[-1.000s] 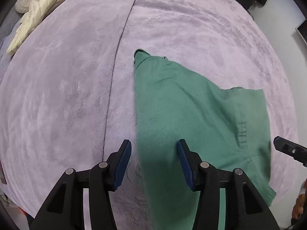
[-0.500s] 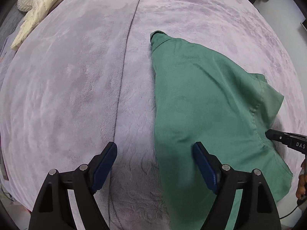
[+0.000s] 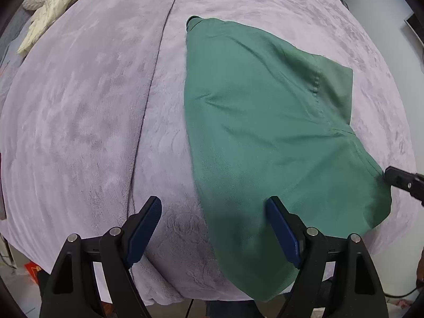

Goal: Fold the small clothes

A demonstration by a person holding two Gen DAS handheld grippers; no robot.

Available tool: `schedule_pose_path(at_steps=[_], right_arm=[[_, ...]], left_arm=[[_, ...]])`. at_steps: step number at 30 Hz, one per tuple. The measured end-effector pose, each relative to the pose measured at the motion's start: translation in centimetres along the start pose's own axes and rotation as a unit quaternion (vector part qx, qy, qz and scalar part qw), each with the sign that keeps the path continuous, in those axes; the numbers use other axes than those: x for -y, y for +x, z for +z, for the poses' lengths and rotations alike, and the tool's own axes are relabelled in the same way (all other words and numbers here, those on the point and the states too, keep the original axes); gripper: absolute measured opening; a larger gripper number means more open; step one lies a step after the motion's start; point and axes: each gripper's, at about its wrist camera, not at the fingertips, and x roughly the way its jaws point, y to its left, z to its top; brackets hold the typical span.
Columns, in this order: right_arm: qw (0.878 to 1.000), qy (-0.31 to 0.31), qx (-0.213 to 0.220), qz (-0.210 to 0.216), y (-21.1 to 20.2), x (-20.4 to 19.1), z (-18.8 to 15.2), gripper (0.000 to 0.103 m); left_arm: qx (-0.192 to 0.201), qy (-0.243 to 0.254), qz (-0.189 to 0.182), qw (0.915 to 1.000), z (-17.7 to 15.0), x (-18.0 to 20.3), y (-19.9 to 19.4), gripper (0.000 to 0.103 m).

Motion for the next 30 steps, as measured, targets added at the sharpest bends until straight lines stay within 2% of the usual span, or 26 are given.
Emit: schedule_pose_path(at_steps=[3,9,10,11,14,24,28,30], right_arm=[[1.000,-0.012,-0.010,0.003,0.2,-0.6,-1.1,0.007],[0.998,-0.026,-0.047,-0.027,2.3,-0.7,-2.4,0.007],[0.998,-0.020,-0.054,-0.028,2.8,-0.3,-2.6,0.007],[0.998,-0.015,-0.060,-0.028,3.3,0.0,-2.8,0.007],[0.997,-0.008,-0.075,-0.030,4.6,0.7,-3.3,0.007],[0.994,0.004,-0.100,-0.034,7.7,2.0,-3.8,0.007],[0.994,-0.003,-0.105,-0.038,8.1,1.3,-3.8,0.007],[0.993,0.003,-0.111,-0.033,7.8,1.2,-3.6,0.007]], left_arm=[[-0.002,-0.002,0.001,1.0000,-0.2,0.1,0.0,0.082],[-0.007,0.013,-0.001,0.9999,-0.7,0.6,0.3,0.083],[-0.010,0.017,-0.001,0.9998,-1.0,0.7,0.6,0.095],[-0.016,0.023,0.006,0.9996,-1.4,0.9,1.1,0.100],[-0.024,0.037,0.007,0.9990,-2.9,1.1,2.4,0.102],[-0.039,0.012,-0.018,0.9990,-3.3,1.0,4.1,0.103],[-0.076,-0.047,-0.076,0.9931,-3.4,-0.6,5.5,0.103],[-0.069,-0.051,-0.075,0.9935,-3.6,-1.0,5.4,0.103]])
